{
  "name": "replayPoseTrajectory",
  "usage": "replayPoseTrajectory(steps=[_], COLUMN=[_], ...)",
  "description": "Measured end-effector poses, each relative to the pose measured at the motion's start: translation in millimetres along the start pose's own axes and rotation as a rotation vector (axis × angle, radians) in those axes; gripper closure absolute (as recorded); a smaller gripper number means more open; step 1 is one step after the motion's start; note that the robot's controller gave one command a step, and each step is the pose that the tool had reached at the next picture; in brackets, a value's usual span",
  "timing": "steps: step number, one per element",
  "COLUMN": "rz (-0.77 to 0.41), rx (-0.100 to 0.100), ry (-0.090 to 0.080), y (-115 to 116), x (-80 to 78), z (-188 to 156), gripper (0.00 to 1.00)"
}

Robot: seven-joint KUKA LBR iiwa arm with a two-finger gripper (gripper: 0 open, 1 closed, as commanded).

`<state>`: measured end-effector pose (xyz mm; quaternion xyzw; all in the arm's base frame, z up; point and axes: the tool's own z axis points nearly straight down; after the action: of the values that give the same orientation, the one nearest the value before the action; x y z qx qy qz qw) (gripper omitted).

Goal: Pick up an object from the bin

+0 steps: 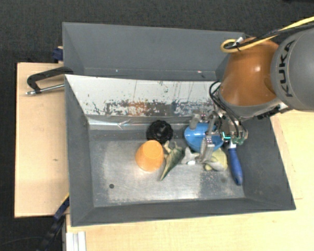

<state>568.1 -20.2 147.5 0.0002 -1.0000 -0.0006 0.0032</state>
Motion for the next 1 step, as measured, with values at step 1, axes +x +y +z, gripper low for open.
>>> replayPoseTrajectory(steps=[1], rz=[0.026], rx=[0.0], ry=[-0.007], y=[-32.6], x=[-22.8], z=[78.3], gripper=[0.0])
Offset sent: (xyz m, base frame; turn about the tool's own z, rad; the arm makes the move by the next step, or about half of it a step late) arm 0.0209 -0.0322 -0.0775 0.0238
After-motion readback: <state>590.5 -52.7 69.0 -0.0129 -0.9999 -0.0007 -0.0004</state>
